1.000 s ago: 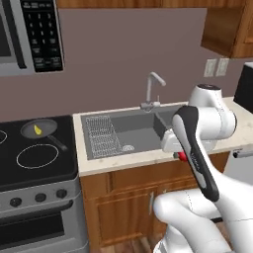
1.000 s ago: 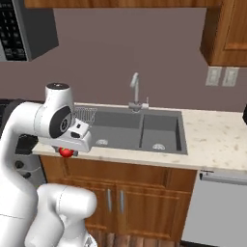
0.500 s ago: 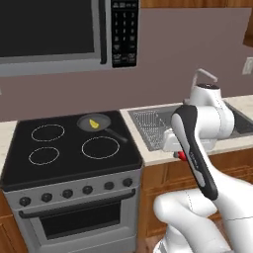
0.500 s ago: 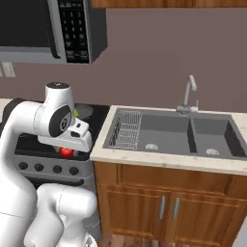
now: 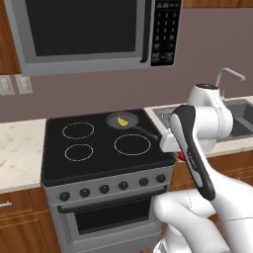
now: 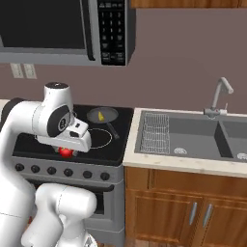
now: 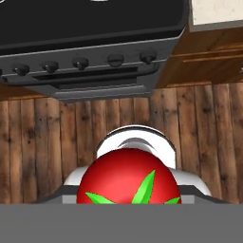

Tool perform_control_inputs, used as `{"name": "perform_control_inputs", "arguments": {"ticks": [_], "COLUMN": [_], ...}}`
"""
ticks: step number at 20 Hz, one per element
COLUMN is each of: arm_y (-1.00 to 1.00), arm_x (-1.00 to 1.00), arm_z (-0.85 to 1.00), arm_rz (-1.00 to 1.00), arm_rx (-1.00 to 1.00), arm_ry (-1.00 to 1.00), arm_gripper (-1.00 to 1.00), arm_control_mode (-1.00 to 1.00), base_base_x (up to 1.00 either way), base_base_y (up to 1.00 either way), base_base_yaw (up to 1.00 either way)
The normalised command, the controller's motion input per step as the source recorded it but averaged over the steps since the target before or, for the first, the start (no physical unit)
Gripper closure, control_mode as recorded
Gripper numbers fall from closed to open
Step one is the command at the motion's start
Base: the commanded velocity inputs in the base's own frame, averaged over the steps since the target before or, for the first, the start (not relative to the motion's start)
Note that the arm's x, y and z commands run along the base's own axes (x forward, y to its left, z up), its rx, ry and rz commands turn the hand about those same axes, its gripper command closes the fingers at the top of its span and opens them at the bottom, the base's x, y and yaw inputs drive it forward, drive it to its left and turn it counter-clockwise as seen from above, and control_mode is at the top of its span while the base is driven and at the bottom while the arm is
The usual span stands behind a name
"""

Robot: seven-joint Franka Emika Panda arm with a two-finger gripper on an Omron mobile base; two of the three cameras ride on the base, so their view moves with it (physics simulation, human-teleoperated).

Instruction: Put the tomato and lemon wedge in the pan. Then turn on the rear right burner and set the heat to medium.

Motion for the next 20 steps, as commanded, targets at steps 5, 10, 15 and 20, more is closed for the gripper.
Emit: {"name": "perform_control_inputs", "arguments": {"ticks": [5,10,15,20], "arm_y": [0.00,0.00,0.00,0.00], "arm_x": [0.00,0.00,0.00,0.00], "arm_z": [0.00,0.00,0.00,0.00], "arm_rz": [0.00,0.00,0.00,0.00], "arm_rx": [0.00,0.00,0.00,0.00], "arm_ry": [0.00,0.00,0.00,0.00], "arm_gripper": [1.00,1.00,1.00,1.00], "arm_control_mode": [1.00,1.00,1.00,1.00], "base_base_x": [0.15,0.16,0.29,0.19], "base_base_y": [0.47,0.30,0.11,0.42], "base_base_yaw": [0.00,0.00,0.00,0.00]}}
